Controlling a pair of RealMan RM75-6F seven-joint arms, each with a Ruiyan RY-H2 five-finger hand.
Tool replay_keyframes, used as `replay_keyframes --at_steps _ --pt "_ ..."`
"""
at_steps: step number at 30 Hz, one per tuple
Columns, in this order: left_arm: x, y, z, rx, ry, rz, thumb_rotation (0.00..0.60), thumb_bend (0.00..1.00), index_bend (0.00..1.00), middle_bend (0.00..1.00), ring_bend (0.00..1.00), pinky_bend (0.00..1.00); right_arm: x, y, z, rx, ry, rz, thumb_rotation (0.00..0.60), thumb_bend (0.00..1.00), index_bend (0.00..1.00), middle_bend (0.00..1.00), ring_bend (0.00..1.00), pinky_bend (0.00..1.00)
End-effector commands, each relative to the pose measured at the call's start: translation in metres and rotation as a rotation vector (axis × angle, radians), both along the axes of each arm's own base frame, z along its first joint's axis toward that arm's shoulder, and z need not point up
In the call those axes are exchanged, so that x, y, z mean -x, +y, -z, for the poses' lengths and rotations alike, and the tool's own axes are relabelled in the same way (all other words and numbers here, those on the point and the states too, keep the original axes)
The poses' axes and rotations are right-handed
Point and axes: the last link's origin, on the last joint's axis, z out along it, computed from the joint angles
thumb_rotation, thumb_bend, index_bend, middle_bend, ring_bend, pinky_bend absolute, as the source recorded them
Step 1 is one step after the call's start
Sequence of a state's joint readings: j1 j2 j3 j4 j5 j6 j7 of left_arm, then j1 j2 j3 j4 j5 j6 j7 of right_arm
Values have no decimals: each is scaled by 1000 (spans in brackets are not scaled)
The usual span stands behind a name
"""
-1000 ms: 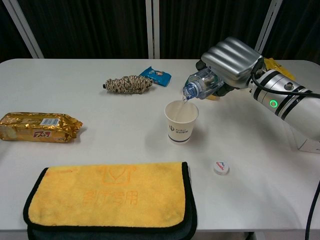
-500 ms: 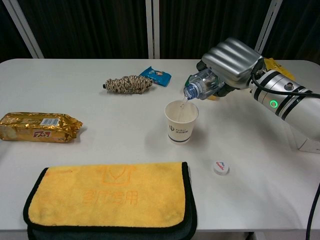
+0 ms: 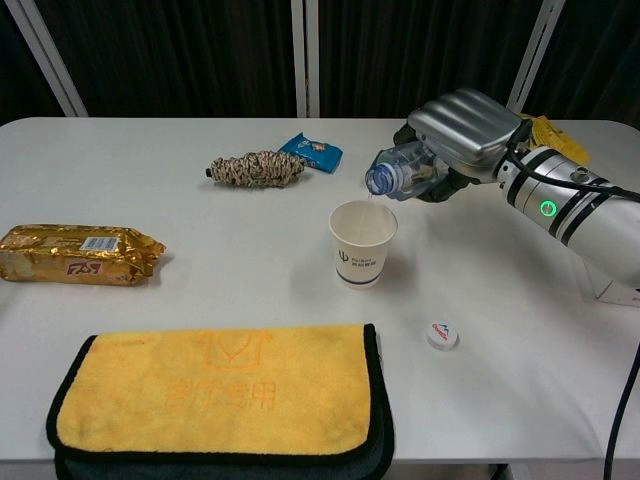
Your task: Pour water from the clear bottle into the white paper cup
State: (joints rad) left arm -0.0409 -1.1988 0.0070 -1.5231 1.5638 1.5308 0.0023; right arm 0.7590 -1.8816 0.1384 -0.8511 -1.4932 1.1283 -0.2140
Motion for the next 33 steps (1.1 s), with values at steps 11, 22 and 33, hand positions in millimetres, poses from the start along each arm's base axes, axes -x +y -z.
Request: replay_keyframes --at_steps 11,22,33 --pt "1 -1 2 14 -2 -2 600 42 161 115 45 190 18 4 -25 -238 -584 276 600 349 919 672 529 560" --pt "0 0 8 48 -4 -1 600 44 161 115 46 190 56 4 -17 -407 -1196 421 600 381 921 674 529 560" --pt "-2 2 10 56 -1 -4 600 44 161 115 46 190 77 2 3 -525 -1361 532 600 331 915 665 528 560"
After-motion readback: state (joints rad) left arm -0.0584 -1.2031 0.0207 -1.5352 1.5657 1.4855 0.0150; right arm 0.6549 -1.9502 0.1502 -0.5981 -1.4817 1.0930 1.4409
